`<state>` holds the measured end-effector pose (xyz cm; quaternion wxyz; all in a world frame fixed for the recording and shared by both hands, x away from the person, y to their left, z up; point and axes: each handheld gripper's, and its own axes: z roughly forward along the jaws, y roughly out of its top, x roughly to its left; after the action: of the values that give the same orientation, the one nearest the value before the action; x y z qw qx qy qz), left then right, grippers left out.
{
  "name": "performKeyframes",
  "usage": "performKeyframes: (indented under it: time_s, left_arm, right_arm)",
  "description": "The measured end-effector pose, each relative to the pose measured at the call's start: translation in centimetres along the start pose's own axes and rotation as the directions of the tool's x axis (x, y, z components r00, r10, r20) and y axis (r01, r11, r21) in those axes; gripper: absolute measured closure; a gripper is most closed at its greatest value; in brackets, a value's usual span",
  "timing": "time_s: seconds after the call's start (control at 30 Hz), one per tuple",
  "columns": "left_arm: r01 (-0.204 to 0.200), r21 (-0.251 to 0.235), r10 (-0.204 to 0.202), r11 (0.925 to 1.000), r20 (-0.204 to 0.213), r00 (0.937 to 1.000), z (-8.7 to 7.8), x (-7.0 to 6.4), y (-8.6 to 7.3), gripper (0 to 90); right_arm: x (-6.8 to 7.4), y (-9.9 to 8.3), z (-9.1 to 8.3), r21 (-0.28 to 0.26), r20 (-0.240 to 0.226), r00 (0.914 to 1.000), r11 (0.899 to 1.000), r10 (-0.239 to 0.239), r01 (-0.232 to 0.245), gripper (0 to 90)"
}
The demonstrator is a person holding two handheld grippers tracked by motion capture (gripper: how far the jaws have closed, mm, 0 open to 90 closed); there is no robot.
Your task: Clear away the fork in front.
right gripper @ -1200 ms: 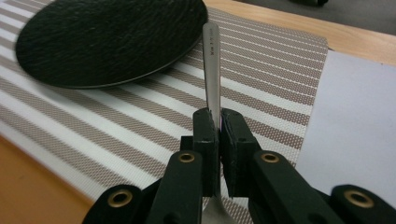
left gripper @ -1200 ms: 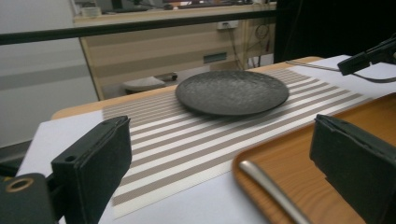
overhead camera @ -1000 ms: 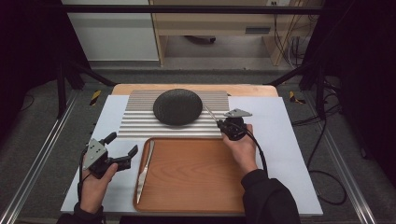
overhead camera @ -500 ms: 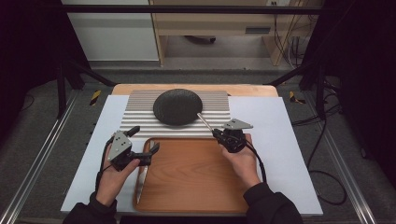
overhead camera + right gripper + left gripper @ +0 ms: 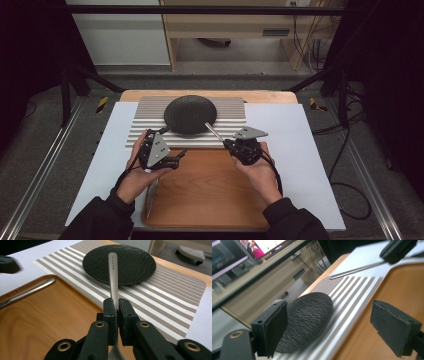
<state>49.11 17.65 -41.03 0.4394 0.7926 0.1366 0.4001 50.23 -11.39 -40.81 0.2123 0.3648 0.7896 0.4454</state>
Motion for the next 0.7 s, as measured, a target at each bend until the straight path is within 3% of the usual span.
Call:
performKeyframes:
  time_s: [0.07, 0.13, 0.27, 0.3, 0.37, 0.47, 0.7]
  left_arm:
    - [-0.076, 0.007, 0.076, 0.9971, -0.005, 0.9971, 0.5, -0.2, 0.3, 16.7]
    - [-0.119, 0.007, 0.119, 0.9929, 0.002, 0.9929, 0.9, -0.3, 0.5, 18.5]
    - [-0.223, 0.004, 0.223, 0.9749, -0.007, 0.9749, 1.6, -1.0, 1.0, 21.6]
    - [-0.246, 0.006, 0.246, 0.9692, -0.009, 0.9692, 1.8, -1.2, 1.1, 22.0]
    - [-0.309, 0.001, 0.309, 0.9509, -0.023, 0.9507, 2.0, -1.6, 1.4, 23.7]
    - [-0.349, 0.001, 0.348, 0.9373, -0.03, 0.9368, 2.2, -2.1, 1.6, 26.0]
    - [-0.437, 0.025, 0.438, 0.8992, -0.05, 0.8978, 2.4, -3.2, 1.7, 31.7]
  right_arm:
    - [0.3, 0.3, -0.1, 0.007, -0.011, 0.9999, 1.0, -0.007, 0.007, 85.4]
    - [0.6, 0.6, -0.2, 0.016, -0.021, 0.9995, 1.0, -0.022, 0.023, 85.4]
    - [1.2, 1.2, -0.2, 0.027, -0.044, 0.9984, 0.999, -0.034, 0.035, 85.4]
    - [1.3, 1.4, -0.2, 0.032, -0.051, 0.9981, 0.999, -0.036, 0.037, 85.4]
    - [1.7, 1.7, -0.3, 0.04, -0.059, 0.9973, 0.998, -0.044, 0.046, 85.4]
    - [2.2, 2.3, -0.3, 0.05, -0.078, 0.9955, 0.997, -0.055, 0.059, 85.4]
    - [3.7, 3.0, 0.1, 0.061, -0.121, 0.9897, 0.995, -0.076, 0.084, 85.3]
